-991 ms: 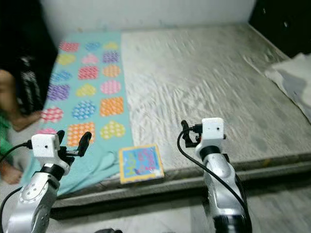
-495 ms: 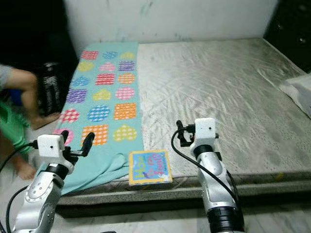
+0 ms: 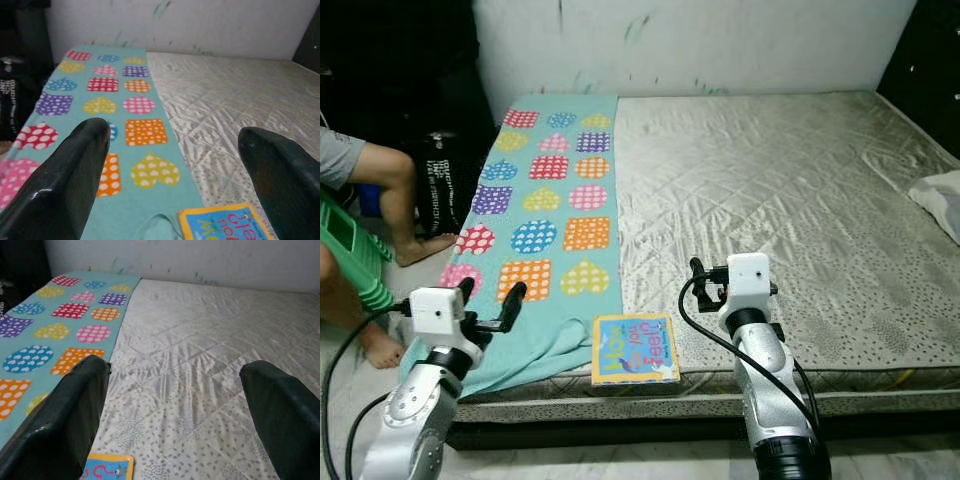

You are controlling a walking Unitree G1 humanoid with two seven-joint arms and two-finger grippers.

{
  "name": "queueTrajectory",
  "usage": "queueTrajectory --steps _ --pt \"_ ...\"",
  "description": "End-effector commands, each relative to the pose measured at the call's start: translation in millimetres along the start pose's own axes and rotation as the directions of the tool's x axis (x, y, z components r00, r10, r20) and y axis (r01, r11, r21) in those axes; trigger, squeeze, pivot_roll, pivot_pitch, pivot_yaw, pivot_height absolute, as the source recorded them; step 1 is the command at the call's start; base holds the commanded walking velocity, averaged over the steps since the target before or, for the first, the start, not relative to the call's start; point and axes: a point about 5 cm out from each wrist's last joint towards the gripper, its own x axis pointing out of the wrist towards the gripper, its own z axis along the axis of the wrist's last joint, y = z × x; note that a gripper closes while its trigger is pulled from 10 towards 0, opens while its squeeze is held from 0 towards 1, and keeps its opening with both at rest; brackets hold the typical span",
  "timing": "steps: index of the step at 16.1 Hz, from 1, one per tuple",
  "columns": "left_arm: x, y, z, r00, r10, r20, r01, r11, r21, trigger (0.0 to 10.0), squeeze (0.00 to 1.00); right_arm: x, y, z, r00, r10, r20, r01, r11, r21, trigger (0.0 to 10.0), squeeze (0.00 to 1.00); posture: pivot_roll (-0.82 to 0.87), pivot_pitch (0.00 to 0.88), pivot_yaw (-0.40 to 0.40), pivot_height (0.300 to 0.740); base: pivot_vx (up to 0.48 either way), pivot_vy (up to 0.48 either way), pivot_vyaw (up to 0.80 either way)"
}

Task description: Clean up the room

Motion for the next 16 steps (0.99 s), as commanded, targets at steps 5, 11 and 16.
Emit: queueTrajectory --steps 5,11,16 --pt "3.1 1.5 1.1 1.0 -0.008 0.003 0.008 1.0 0.012 10.0 0.0 0.7 -3.2 9.0 0.999 -0.009 0.035 0.009 1.0 0.007 10.0 0.0 0.0 0.0 0.04 0.74 0.167 0.0 0.0" --pt "2.6 0.0 -0.2 1.0 -0.019 -0.001 0.019 1.0 0.011 10.0 0.0 0.0 -0.4 8.2 0.999 -0.005 0.036 0.005 1.0 0.009 10.0 0.0 0.0 0.0 0.043 0.74 0.289 0.0 0.0" --pt "2.8 1.3 -0.4 1.0 -0.017 -0.006 0.017 1.0 0.015 10.0 0.0 0.3 -0.8 8.2 0.999 -0.007 0.034 0.007 1.0 0.004 10.0 0.0 0.01 0.0 0.046 0.74 0.288 0.0 0.0"
